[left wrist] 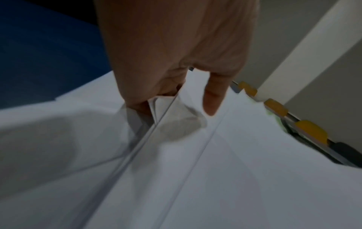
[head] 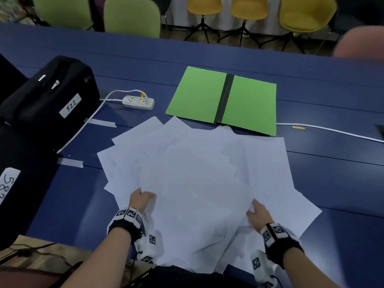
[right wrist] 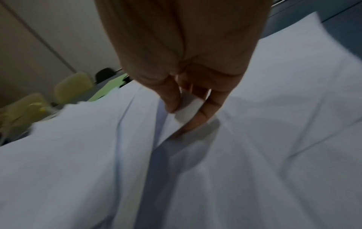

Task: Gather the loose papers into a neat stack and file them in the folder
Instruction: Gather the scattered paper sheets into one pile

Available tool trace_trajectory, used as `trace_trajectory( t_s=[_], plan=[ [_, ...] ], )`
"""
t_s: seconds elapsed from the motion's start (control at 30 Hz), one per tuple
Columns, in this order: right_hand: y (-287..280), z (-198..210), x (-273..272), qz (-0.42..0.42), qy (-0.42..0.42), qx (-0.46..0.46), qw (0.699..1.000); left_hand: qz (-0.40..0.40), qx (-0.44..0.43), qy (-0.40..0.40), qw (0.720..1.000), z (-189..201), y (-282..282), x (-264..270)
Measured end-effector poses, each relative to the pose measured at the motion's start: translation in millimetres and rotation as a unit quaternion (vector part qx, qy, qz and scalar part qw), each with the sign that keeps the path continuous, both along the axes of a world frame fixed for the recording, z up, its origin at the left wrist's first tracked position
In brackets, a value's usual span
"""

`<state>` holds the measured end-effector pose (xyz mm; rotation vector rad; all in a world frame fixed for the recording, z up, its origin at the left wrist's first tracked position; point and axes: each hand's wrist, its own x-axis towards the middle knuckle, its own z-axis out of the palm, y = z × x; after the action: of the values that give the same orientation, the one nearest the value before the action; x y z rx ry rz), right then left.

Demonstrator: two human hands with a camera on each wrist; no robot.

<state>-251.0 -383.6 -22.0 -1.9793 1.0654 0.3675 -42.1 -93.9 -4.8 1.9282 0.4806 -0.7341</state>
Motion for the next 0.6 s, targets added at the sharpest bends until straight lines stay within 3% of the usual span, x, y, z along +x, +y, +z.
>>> trace_trajectory(
  t_s=[0.1, 0.17, 0.23, 0.33, 0.47, 0.6],
  plan=[
    [25.6, -7.4, 17.6, 0.069, 0.053, 0.097, 0.992, -0.003, -0.028, 0.012, 1.0, 5.7, -10.4, -6.4],
    [30.6, -1.0, 25.9, 0.062, 0.056, 0.096, 0.992, -0.051, 0.013, 0.021, 0.998, 5.5, -13.9, -4.5],
    [19.4, 5.9, 29.1, -0.012, 0.051, -0.003, 0.999, -0.108, 0.085, 0.057, 0.989, 3.7, -14.8, 2.2],
    [-10.0, 9.0, 20.1, -0.169, 0.067, -0.079, 0.98, -0.143, 0.141, 0.095, 0.975, 4.1, -14.1, 11.1],
    [-35.9, 6.7, 8.4, -0.268, 0.087, -0.036, 0.959, -0.167, 0.141, 0.108, 0.97, 6.1, -14.3, 11.9],
    [-30.4, -4.0, 18.5, -0.243, 0.023, 0.079, 0.967, -0.133, 0.095, 0.082, 0.983, 1.4, -24.0, 5.9]
  ],
)
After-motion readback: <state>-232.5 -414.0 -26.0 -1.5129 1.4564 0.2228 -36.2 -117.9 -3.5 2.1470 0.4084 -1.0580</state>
